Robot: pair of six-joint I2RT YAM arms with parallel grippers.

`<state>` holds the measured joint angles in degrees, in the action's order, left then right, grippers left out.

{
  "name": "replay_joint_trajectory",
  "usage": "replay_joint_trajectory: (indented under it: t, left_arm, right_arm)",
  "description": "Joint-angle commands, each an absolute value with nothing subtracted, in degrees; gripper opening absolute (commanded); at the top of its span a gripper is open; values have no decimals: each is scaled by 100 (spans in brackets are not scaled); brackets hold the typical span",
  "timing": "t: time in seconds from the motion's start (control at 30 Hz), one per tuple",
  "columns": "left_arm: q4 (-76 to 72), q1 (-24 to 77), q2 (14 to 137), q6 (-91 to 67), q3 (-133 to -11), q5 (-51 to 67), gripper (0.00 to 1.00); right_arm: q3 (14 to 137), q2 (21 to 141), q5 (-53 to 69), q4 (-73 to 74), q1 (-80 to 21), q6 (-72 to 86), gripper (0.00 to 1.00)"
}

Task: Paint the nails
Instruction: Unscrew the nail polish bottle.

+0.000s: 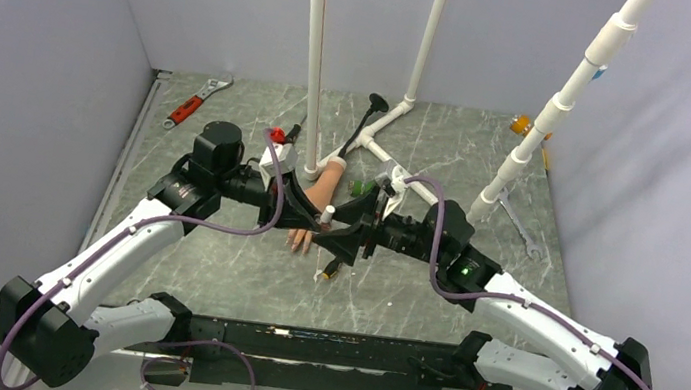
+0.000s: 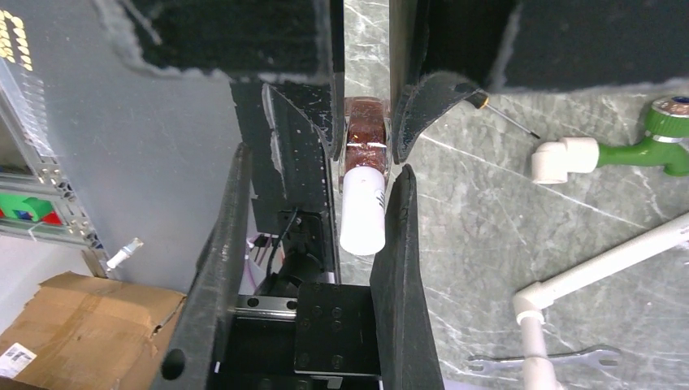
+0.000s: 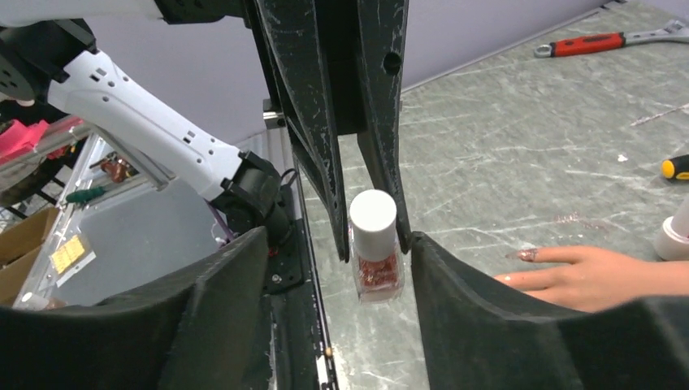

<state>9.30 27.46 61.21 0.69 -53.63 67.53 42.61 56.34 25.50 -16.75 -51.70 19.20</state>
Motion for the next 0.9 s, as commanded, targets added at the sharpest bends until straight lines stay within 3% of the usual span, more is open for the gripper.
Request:
replay_joint_trajectory:
  t: [0.0, 0.1, 0.23, 0.63, 0.87]
  left_arm:
    - [770, 2761, 5994, 382, -5466, 6471, 0]
    - [845, 2730, 6019, 422, -5481, 6193, 0]
    - [821, 2615, 6030, 350, -5480, 5977, 0]
    - [840, 2555, 6022, 237, -5471, 4844, 0]
    - [985, 2550, 6137, 234, -5521, 4315, 0]
  right_arm:
    - [4229, 5391, 2328, -1558, -5191, 1890, 71]
    - [4357, 5317, 2007, -1182, -5200, 1849, 79]
    - [4371, 5089, 1400, -852, -5198, 1864, 83]
    - [4937, 4976, -456, -41, -5203, 2816, 83]
    - [5660, 5378, -845, 672, -5329, 3210, 81]
